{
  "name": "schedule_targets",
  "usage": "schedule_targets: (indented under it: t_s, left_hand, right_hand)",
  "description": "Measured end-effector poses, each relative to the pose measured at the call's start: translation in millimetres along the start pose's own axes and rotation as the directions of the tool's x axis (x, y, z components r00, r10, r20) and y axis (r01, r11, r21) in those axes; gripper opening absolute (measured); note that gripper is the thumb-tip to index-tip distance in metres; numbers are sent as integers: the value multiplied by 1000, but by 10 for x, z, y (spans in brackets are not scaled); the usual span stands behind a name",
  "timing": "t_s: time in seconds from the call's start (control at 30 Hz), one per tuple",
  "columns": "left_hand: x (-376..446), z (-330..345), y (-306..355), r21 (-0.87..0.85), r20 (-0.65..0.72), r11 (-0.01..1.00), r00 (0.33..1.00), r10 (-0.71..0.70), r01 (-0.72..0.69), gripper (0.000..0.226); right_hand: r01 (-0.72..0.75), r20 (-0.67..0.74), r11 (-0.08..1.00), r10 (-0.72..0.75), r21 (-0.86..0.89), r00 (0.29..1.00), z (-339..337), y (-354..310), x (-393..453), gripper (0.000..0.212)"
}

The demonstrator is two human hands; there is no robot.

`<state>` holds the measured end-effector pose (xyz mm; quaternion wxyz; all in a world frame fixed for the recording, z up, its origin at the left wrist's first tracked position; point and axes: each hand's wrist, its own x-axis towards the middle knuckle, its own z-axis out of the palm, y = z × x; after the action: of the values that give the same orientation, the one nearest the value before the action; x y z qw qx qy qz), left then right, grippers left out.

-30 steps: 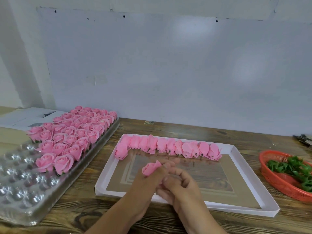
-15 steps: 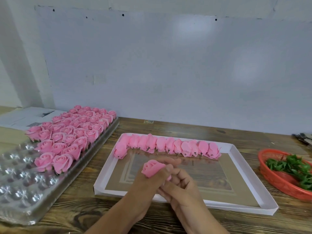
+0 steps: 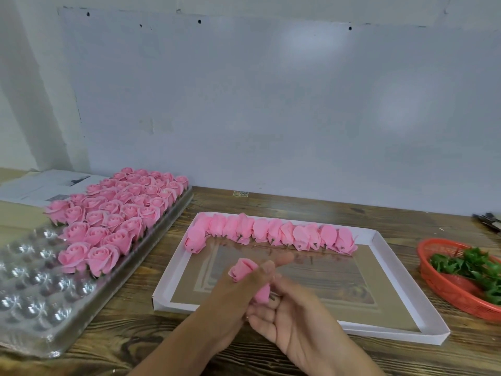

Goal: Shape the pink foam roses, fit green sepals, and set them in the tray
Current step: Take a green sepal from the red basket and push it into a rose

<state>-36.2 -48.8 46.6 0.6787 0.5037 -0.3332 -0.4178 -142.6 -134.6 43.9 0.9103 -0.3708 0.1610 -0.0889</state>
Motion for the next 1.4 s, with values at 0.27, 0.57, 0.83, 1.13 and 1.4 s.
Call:
schedule_targets:
  t_s: [0.27, 0.57, 0.83, 1.13, 1.4]
  left_hand:
    - [-5, 51, -16, -72, -22, 995, 997, 68, -69, 26]
    - [55, 95, -68, -59, -184, 995, 980, 71, -83, 38]
    - [35, 65, -51, -50, -179, 998, 983, 38, -48, 32]
    - [82, 55, -106, -65, -170, 995, 983, 64, -77, 46]
    - [141, -1, -97, 399, -308, 873, 857, 414, -279, 29]
  right_hand:
    - [90, 39, 991, -94, 95, 995, 26, 36, 9, 35]
    - [360, -220, 887, -427, -290, 877, 50, 226, 122, 19]
    - [166, -129, 985, -160, 36, 979, 7, 116, 74, 37]
    - [363, -179, 824, -475, -435, 862, -19, 173, 84, 14]
    - [406, -178, 718, -586, -565, 790, -41, 154, 69, 28]
